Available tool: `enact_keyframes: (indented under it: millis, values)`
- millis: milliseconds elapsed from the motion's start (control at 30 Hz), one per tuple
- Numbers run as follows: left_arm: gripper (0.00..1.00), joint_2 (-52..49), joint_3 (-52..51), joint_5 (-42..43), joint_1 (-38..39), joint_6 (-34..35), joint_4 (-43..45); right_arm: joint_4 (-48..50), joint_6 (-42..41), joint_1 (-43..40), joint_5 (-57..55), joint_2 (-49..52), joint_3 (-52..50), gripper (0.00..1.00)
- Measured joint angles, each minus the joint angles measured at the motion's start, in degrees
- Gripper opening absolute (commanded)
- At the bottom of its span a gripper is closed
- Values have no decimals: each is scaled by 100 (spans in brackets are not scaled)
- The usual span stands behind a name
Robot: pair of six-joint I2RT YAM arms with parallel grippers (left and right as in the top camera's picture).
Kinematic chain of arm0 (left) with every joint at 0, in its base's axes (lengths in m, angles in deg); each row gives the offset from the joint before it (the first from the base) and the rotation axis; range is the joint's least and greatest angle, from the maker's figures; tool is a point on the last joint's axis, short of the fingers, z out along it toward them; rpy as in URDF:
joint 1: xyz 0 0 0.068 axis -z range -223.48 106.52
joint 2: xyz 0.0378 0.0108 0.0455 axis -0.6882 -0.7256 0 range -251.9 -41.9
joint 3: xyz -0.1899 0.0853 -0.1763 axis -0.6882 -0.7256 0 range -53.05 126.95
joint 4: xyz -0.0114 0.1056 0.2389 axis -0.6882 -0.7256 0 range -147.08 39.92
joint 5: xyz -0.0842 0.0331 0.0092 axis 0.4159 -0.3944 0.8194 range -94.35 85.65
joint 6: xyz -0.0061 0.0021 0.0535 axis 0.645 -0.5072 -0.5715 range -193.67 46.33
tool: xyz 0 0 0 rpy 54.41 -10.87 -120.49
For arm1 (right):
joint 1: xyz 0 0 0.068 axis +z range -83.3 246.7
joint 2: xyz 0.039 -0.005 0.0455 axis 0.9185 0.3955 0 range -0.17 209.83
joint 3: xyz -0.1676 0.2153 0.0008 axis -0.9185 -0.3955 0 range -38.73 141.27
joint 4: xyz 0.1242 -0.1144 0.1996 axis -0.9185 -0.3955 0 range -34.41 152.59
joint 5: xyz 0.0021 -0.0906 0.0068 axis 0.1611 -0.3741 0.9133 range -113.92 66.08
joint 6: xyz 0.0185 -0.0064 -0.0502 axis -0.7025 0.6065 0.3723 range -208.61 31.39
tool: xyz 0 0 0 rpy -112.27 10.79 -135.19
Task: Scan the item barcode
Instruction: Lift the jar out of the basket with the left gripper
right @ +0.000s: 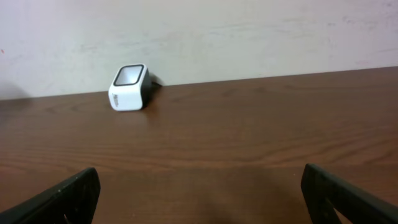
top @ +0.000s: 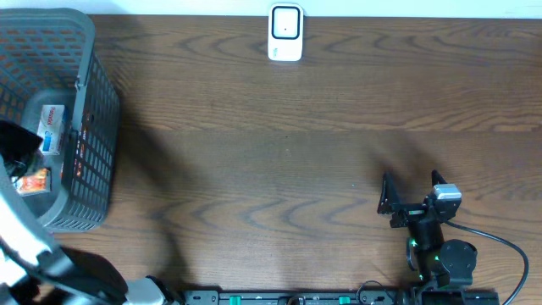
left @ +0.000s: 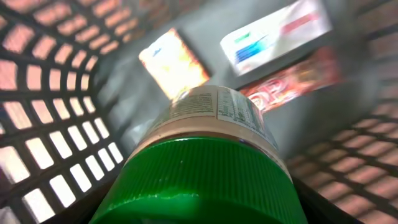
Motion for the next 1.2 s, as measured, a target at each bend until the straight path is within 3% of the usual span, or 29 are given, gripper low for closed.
enact_keyframes:
  millis: [633,1200]
  values:
    - [57,1296,59,1307,0,66,627,0,0,0,0,0,0,99]
    - [57,1488,59,2900,72,518,1082,0,-2,0,0,0,0,99]
